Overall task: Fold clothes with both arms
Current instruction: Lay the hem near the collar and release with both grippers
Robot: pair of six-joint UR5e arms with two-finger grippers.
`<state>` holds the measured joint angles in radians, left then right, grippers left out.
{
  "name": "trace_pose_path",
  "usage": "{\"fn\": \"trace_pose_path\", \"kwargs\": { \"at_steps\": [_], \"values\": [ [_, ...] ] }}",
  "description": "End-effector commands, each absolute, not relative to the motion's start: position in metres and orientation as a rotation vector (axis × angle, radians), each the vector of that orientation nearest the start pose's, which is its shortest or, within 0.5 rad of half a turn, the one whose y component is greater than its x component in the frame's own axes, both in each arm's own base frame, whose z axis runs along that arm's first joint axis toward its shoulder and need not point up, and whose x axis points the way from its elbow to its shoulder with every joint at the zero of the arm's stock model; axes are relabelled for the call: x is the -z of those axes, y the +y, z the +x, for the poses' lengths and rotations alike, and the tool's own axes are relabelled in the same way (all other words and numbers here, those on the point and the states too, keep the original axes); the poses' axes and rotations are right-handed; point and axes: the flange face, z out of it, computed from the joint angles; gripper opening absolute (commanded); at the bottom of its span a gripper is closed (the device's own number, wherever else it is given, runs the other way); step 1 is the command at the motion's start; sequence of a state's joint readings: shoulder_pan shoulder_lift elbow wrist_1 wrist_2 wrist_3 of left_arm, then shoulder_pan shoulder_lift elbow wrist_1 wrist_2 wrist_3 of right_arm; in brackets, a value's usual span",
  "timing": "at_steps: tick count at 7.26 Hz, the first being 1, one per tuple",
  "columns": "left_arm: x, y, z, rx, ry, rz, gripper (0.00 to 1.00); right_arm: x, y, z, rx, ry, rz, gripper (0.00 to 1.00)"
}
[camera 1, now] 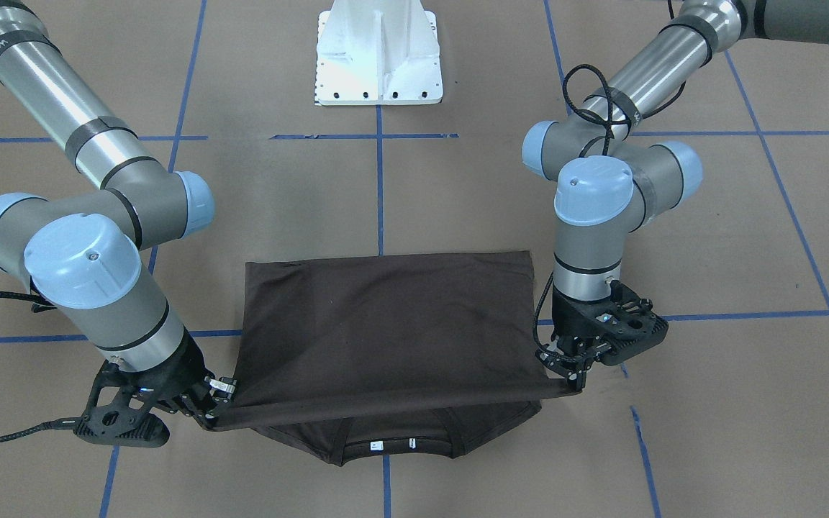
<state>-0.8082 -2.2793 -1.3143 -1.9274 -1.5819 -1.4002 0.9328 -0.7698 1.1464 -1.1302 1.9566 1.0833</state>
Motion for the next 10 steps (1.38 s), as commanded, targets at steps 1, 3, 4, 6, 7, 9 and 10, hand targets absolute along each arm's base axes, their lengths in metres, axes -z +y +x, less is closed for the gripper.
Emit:
{"fn": "trace_pose_path", "kwargs": {
  "at_steps": [1, 3, 4, 6, 7, 9, 10],
  "values": [
    [-0.318, -0.651, 0.439, 0.598, 0.728, 0.378, 0.0, -0.305, -0.706, -0.404, -0.261, -0.844, 0.254, 0.0],
    [-0.305, -0.653, 0.441, 0.601, 0.746, 0.383, 0.0, -0.297, -0.702, -0.413, -0.249, -0.855, 0.259, 0.0],
    [-0.293, -0.654, 0.442, 0.602, 0.759, 0.389, 0.0, -0.289, -0.697, -0.419, -0.236, -0.868, 0.264, 0.0],
    [-0.287, -0.653, 0.443, 0.618, 0.778, 0.384, 0.0, -0.29, -0.688, -0.43, -0.212, -0.892, 0.277, 0.01],
    [-0.287, -0.654, 0.443, 0.613, 0.789, 0.392, 0.42, -0.294, -0.688, -0.43, -0.211, -0.887, 0.277, 0.85],
    [-0.288, -0.654, 0.442, 0.585, 0.781, 0.403, 1.0, -0.294, -0.689, -0.428, -0.215, -0.89, 0.269, 1.0],
    [-0.287, -0.654, 0.441, 0.586, 0.778, 0.4, 1.0, -0.301, -0.686, -0.427, -0.216, -0.891, 0.26, 1.0]
  ]
}}
